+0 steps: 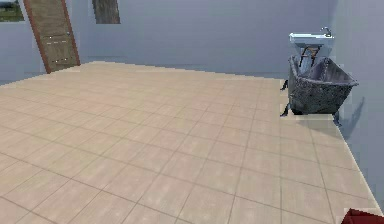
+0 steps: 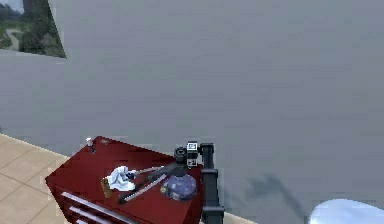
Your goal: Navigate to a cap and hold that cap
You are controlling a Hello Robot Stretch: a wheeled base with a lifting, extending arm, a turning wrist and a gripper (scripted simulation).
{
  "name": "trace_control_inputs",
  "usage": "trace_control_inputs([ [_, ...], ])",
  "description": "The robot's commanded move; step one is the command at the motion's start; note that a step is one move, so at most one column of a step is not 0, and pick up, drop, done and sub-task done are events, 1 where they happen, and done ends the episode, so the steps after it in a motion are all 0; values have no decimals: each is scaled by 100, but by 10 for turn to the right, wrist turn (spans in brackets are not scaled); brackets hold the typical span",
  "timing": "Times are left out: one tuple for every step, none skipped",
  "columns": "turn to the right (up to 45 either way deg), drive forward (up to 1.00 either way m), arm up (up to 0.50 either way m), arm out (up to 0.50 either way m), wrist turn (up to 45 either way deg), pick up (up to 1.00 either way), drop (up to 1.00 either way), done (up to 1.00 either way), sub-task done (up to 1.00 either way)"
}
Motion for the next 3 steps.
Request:
trace_control_inputs([
  [0, 0, 0, 0, 450, 0, 0, 0, 0],
  [0, 0, 0, 0, 390, 0, 0, 0, 0],
  [0, 0, -30, 0, 0, 0, 0, 0, 0],
])
